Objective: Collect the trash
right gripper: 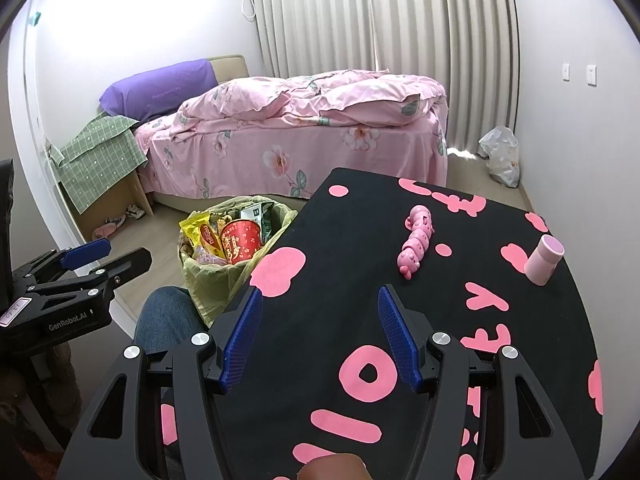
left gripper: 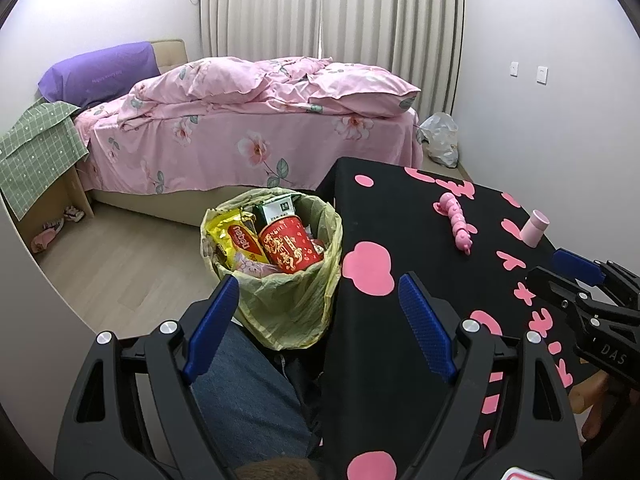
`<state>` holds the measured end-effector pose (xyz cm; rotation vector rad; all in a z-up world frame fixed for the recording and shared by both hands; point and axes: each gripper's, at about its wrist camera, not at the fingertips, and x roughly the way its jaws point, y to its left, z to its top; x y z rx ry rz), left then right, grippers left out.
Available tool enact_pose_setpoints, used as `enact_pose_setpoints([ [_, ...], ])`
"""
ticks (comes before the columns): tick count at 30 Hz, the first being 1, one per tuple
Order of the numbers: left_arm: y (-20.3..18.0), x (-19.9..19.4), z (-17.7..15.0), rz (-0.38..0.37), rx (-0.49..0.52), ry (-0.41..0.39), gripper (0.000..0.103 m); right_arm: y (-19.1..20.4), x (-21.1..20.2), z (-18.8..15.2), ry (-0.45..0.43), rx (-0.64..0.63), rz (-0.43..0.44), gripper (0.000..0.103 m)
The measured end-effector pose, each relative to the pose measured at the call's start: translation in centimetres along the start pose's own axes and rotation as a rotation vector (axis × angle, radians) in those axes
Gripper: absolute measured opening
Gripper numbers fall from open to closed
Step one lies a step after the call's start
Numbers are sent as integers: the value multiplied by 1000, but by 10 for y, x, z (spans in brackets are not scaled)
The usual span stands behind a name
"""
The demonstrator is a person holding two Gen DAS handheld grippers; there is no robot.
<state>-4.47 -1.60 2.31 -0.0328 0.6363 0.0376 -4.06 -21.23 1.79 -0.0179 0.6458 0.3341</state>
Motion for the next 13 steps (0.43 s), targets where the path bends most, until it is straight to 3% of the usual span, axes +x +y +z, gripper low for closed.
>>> enact_pose_setpoints([
  [6, 3, -1, 2, -2, -7, -8, 78, 1, 1, 1, 7, -12, -3, 56],
  [10, -4, 19, 4, -93, -31, 77, 78, -12, 11, 1, 36, -8, -7, 57],
  [13, -25, 49, 4, -80, 2, 122, 87, -51, 31, 1, 58, 11, -36, 60],
])
